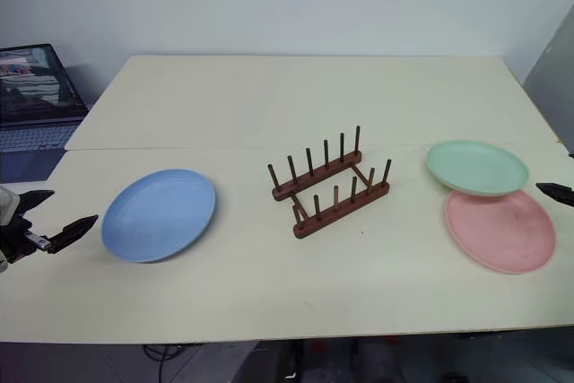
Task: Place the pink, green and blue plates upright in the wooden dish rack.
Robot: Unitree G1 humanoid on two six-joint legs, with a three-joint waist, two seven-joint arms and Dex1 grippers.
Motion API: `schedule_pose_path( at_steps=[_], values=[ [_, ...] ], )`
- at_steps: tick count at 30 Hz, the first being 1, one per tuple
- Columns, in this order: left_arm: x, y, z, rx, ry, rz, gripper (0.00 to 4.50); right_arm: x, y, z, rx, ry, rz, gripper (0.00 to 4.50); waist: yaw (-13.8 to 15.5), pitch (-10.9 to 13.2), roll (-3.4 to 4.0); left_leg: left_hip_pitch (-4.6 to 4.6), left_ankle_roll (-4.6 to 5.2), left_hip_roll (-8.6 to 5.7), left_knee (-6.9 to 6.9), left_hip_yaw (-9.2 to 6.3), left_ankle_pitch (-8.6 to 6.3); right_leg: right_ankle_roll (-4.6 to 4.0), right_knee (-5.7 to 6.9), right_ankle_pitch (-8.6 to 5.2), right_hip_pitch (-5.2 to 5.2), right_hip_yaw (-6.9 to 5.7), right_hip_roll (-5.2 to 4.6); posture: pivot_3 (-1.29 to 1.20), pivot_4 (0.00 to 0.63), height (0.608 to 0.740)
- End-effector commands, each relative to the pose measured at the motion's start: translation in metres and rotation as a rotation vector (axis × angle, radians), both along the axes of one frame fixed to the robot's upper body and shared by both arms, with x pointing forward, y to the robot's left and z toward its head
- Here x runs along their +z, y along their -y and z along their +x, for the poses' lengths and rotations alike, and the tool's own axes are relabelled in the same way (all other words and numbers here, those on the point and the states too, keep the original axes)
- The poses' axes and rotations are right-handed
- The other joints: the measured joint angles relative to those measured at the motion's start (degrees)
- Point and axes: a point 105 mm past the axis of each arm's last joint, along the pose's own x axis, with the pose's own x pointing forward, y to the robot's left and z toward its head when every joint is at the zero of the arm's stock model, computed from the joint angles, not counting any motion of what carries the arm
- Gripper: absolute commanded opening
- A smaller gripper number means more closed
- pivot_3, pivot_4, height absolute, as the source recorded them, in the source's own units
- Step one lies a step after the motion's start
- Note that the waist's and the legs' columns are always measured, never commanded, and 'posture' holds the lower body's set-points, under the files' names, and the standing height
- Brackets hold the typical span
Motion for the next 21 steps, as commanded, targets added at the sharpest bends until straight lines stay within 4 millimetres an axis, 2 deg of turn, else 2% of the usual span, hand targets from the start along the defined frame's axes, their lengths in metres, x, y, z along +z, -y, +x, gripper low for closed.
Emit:
schedule_pose_path(
  at_steps=[1,6,10,14,17,21],
  values=[
    [0.015,0.003,-0.001,-0.02,0.055,-0.001,4.48,0.016,-0.001,-0.001,0.008,0.059,-0.004,4.5,-0.01,0.0,0.0,0.01,0.0,0.0,0.0,0.01,0.0,0.01,0.0,0.01,0.0,0.01,0.0,0.0,0.15,0.74],
    [0.014,0.005,-0.002,-0.035,0.045,-0.003,4.48,0.015,-0.001,0.0,0.0,0.061,0.024,4.5,0.0,0.0,0.0,0.02,0.02,0.0,0.02,0.05,0.01,0.03,0.02,0.02,0.0,0.05,0.0,0.0,0.15,0.74],
    [0.013,0.017,0.004,-0.087,0.053,0.016,4.48,0.022,-0.006,0.003,0.018,0.106,0.01,4.5,0.0,0.0,0.0,0.03,0.02,0.0,0.02,0.07,0.01,0.04,0.03,0.03,0.0,0.07,0.0,0.0,0.15,0.74],
    [0.009,0.047,0.012,-0.201,0.056,0.002,4.48,0.026,-0.022,0.003,0.096,0.116,-0.005,4.5,0.03,-0.03,0.04,0.04,0.04,0.0,0.05,0.14,0.03,0.1,0.05,0.06,0.01,0.15,0.0,0.0,0.15,0.74],
    [-0.002,0.084,0.017,-0.327,0.014,-0.013,4.48,0.029,-0.053,0.0,0.214,0.105,-0.01,4.5,0.05,-0.04,0.02,0.04,0.06,0.0,0.08,0.15,0.04,0.15,0.09,0.09,0.02,0.17,0.0,0.0,0.15,0.74],
    [-0.017,0.131,0.012,-0.501,-0.065,-0.061,4.48,0.032,-0.095,-0.012,0.361,0.064,0.001,4.5,0.11,-0.04,0.02,0.04,0.06,0.0,0.15,0.15,0.03,0.16,0.22,0.09,0.01,0.2,0.0,0.0,0.15,0.74]
  ],
)
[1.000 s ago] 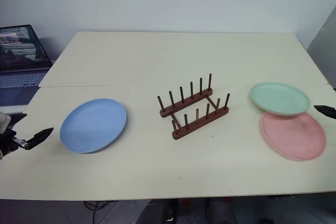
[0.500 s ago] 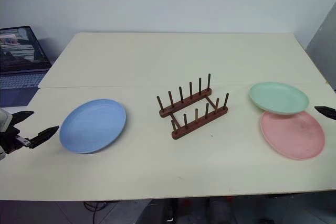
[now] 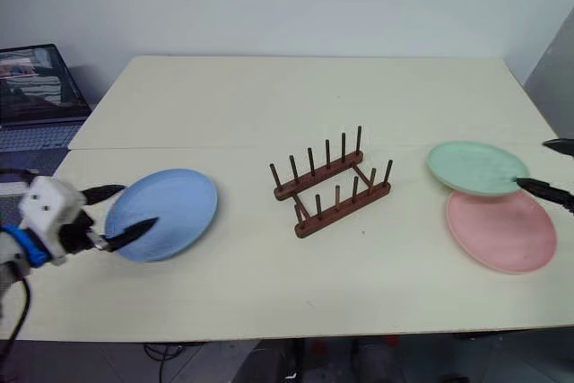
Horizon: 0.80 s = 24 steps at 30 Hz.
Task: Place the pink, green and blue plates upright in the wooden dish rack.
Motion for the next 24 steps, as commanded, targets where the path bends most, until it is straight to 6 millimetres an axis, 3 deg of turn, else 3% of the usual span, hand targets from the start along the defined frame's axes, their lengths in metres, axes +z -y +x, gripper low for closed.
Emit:
schedule_pose_path(
  at_steps=[1,6,11,16,24],
  values=[
    [-0.003,0.045,-0.007,-0.172,-0.043,-0.03,4.48,0.021,-0.038,-0.014,0.143,0.021,0.017,4.5,0.06,0.0,0.0,0.0,0.0,0.0,0.04,0.0,0.0,0.0,0.05,0.0,-0.01,0.0,0.0,0.0,0.15,0.74],
    [-0.028,0.102,-0.016,-0.349,-0.142,-0.073,4.48,0.014,-0.097,-0.043,0.37,-0.103,0.051,4.5,0.08,0.0,-0.01,0.05,0.0,0.03,0.39,-0.03,-0.01,-0.03,0.39,-0.04,0.01,0.0,0.03,0.0,0.15,0.74],
    [-0.045,0.139,-0.003,-0.364,-0.162,-0.131,4.48,0.012,-0.137,-0.061,0.5,-0.146,0.094,4.5,0.29,0.02,-0.05,0.03,0.03,0.07,0.78,-0.1,0.01,0.03,0.5,-0.28,0.14,-0.02,0.05,0.0,0.15,0.74],
    [-0.053,0.163,0.016,-0.321,-0.151,-0.214,4.48,0.016,-0.149,-0.066,0.519,-0.141,0.116,4.5,0.49,-0.03,-0.29,0.0,0.15,0.06,0.87,-0.05,0.08,0.07,0.44,-0.19,0.18,-0.02,-0.04,0.0,0.15,0.74],
    [-0.082,0.19,0.024,-0.363,-0.204,-0.206,4.48,0.016,-0.151,-0.067,0.509,-0.135,0.118,4.5,0.92,-0.07,-0.29,-0.14,0.18,0.06,0.81,-0.03,0.07,0.1,0.38,0.14,0.04,-0.12,0.0,0.0,0.15,0.74]
  ],
)
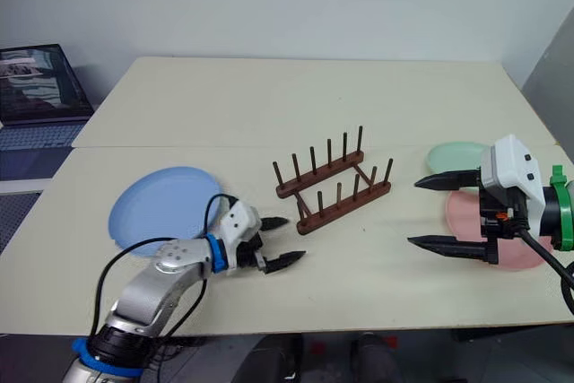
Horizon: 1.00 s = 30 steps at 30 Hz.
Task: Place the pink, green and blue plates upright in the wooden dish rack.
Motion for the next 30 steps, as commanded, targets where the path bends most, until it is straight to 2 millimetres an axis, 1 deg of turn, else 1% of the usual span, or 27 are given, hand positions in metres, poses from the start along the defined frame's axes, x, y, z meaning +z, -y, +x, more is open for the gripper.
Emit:
schedule_pose_path(
  at_steps=[1,4,5,7,10,11,12,14,16,19,23,25,28,30],
  values=[
    [-0.004,0.013,0.011,-0.008,0.031,0.004,4.48,0.009,-0.004,-0.003,0.013,0.045,0.015,4.5,0.56,-0.02,0.03,0.0,0.0,0.0,0.02,0.0,0.0,0.03,0.0,0.0,0.01,-0.01,0.0,0.0,0.15,0.74],
    [-0.006,0.024,0.021,-0.01,0.052,-0.004,4.48,0.006,-0.004,-0.004,0.008,0.039,0.019,4.5,0.97,-0.02,0.03,0.0,0.03,0.0,0.07,-0.01,0.03,0.35,-0.04,-0.08,0.06,-0.02,0.0,0.0,0.15,0.74],
    [-0.005,0.03,0.023,-0.02,0.052,-0.017,4.48,0.005,-0.005,-0.004,0.005,0.038,0.021,4.5,1.02,-0.02,0.02,0.0,0.1,0.0,0.07,-0.01,0.07,0.3,-0.13,-0.08,0.11,-0.02,-0.01,0.0,0.15,0.74],
    [-0.004,0.038,0.024,-0.044,0.046,-0.033,4.48,0.005,-0.005,-0.005,0.001,0.036,0.022,4.5,1.02,-0.03,0.03,-0.03,0.21,-0.01,0.09,0.03,0.14,0.23,-0.27,0.0,0.18,0.0,-0.06,0.0,0.15,0.74],
    [-0.005,0.044,0.024,-0.072,0.046,-0.031,4.48,0.004,-0.005,-0.005,-0.007,0.034,0.024,4.5,0.85,-0.04,0.04,-0.11,0.31,0.01,0.07,0.04,0.2,0.22,-0.69,0.3,0.22,-0.01,-0.05,0.0,0.15,0.74],
    [-0.005,0.045,0.025,-0.079,0.043,-0.032,4.11,0.003,-0.005,-0.005,-0.012,0.034,0.025,4.5,0.86,-0.05,0.04,-0.18,0.33,0.01,0.07,0.04,0.21,0.23,-0.79,0.36,0.2,-0.01,-0.05,0.0,0.15,0.74],
    [-0.006,0.046,0.025,-0.084,0.041,-0.033,3.96,0.003,-0.005,-0.005,-0.016,0.034,0.026,4.5,0.9,-0.05,0.04,-0.2,0.33,0.01,0.07,0.05,0.21,0.21,-0.83,0.4,0.2,-0.01,-0.06,0.0,0.15,0.74],
    [-0.006,0.046,0.025,-0.096,0.043,-0.028,3.39,0.002,-0.005,-0.006,-0.021,0.034,0.027,4.5,0.98,-0.06,0.03,-0.28,0.34,0.0,0.07,0.05,0.21,0.16,-0.93,0.47,0.18,-0.01,-0.06,0.0,0.15,0.74],
    [-0.005,0.045,0.025,-0.101,0.049,-0.022,3.18,0.002,-0.005,-0.007,-0.027,0.034,0.026,4.5,1.0,-0.06,0.03,-0.33,0.37,0.0,0.06,0.05,0.2,0.04,-1.01,0.57,0.16,-0.02,-0.06,0.0,0.15,0.74],
    [-0.004,0.043,0.026,-0.104,0.055,-0.018,2.89,0.0,-0.003,-0.008,-0.035,0.033,0.023,4.5,1.0,-0.06,0.03,-0.35,0.43,0.0,0.05,0.07,0.16,0.16,-1.05,0.64,0.16,-0.03,-0.06,0.0,0.15,0.74],
    [0.005,0.043,0.027,-0.141,0.084,-0.02,2.4,-0.003,0.0,-0.006,-0.061,0.052,0.01,4.5,0.97,-0.05,0.03,-0.35,0.44,0.0,0.05,0.08,0.15,0.16,-1.05,0.64,0.15,-0.05,-0.06,0.0,0.15,0.74],
    [0.009,0.046,0.025,-0.171,0.085,-0.031,2.03,-0.004,0.0,-0.007,-0.066,0.054,0.01,4.5,0.89,-0.05,0.03,-0.35,0.44,0.0,0.05,0.1,0.16,0.15,-1.05,0.63,0.15,-0.03,-0.06,0.0,0.15,0.74],
    [0.015,0.05,0.021,-0.207,0.089,-0.048,1.18,-0.006,0.001,-0.008,-0.076,0.054,0.012,4.5,1.01,-0.05,0.03,-0.35,0.44,0.0,0.05,0.1,0.16,0.13,-1.05,0.62,0.14,-0.03,-0.06,0.0,0.15,0.74],
    [0.017,0.05,0.02,-0.219,0.097,-0.051,1.05,-0.007,0.002,-0.009,-0.083,0.053,0.011,4.5,1.01,-0.05,0.03,-0.35,0.44,0.0,0.05,0.07,0.16,0.1,-1.05,0.6,0.15,-0.06,-0.06,0.0,0.15,0.74]
  ],
)
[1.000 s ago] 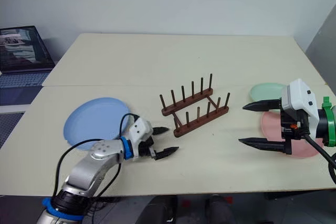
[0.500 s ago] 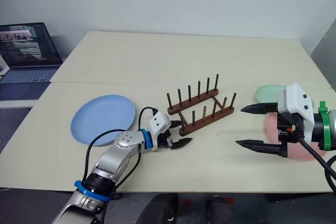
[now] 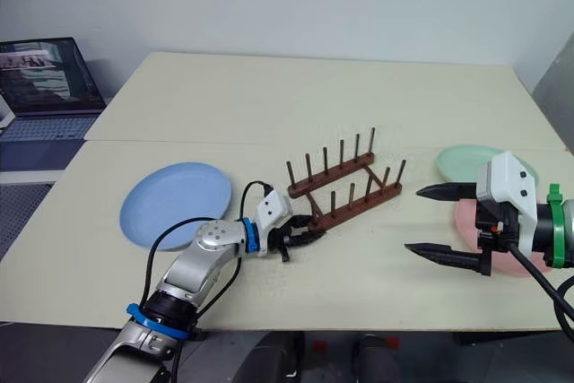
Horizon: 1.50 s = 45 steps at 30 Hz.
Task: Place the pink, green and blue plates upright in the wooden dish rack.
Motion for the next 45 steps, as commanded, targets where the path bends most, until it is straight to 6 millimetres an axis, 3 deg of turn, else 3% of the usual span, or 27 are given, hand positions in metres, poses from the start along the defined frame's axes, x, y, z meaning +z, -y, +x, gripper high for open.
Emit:
schedule_pose_path(
  at_steps=[1,6,12,22,35,36,41,45],
  values=[
    [0.014,0.011,-0.006,-0.071,0.044,-0.025,1.05,0.008,0.001,-0.004,-0.005,0.058,-0.017,4.5,-0.02,0.0,-0.01,0.0,0.0,0.0,0.0,0.01,0.0,0.0,0.0,0.0,0.0,0.02,0.0,0.0,0.15,0.74],
    [0.025,0.01,-0.004,-0.09,0.119,-0.016,1.05,0.004,0.007,-0.006,-0.038,0.057,-0.039,4.5,-0.14,0.01,-0.02,-0.03,0.0,0.0,0.0,0.03,0.0,0.04,-0.02,0.02,-0.03,0.02,0.0,0.0,0.15,0.74],
    [0.028,0.016,-0.006,-0.284,0.217,0.082,1.05,-0.008,0.026,-0.02,-0.105,0.012,-0.114,4.5,0.14,0.02,-0.02,-0.05,0.0,0.0,-0.01,0.03,0.0,0.05,-0.02,0.03,-0.03,-0.01,0.02,0.0,0.15,0.74],
    [0.023,0.041,0.016,-0.391,0.187,0.065,1.05,-0.023,0.034,-0.044,-0.191,-0.044,-0.134,4.5,-0.3,0.04,-0.06,-0.04,0.02,0.0,0.0,0.15,0.01,0.62,-0.03,0.05,-0.05,0.06,0.03,0.0,0.15,0.74],
    [0.009,0.041,0.023,-0.389,0.161,0.095,1.05,-0.026,0.035,-0.042,-0.198,-0.047,-0.136,4.5,-0.28,0.07,-0.12,-0.04,0.03,0.0,0.0,0.15,0.01,0.7,-0.02,0.07,-0.04,0.04,0.06,0.0,0.15,0.74],
    [0.009,0.039,0.024,-0.385,0.165,0.099,1.78,-0.026,0.035,-0.041,-0.196,-0.048,-0.137,4.5,-0.29,0.06,-0.12,-0.03,0.03,0.0,0.0,0.15,0.01,0.7,-0.02,0.07,-0.04,0.04,0.06,0.0,0.15,0.74],
    [0.013,0.033,0.029,-0.354,0.182,0.091,3.11,-0.026,0.035,-0.039,-0.191,-0.046,-0.143,4.5,-0.28,0.06,-0.12,-0.03,0.04,0.0,0.01,0.15,0.02,0.71,-0.02,0.08,-0.04,0.04,0.06,0.0,0.15,0.74],
    [0.024,0.015,0.026,-0.358,0.188,0.093,4.29,-0.029,0.04,-0.033,-0.225,-0.04,-0.175,4.5,-0.35,0.06,-0.12,-0.03,0.03,0.0,0.01,0.15,0.02,0.71,-0.02,0.08,-0.04,0.04,0.06,0.0,0.15,0.74]
  ],
)
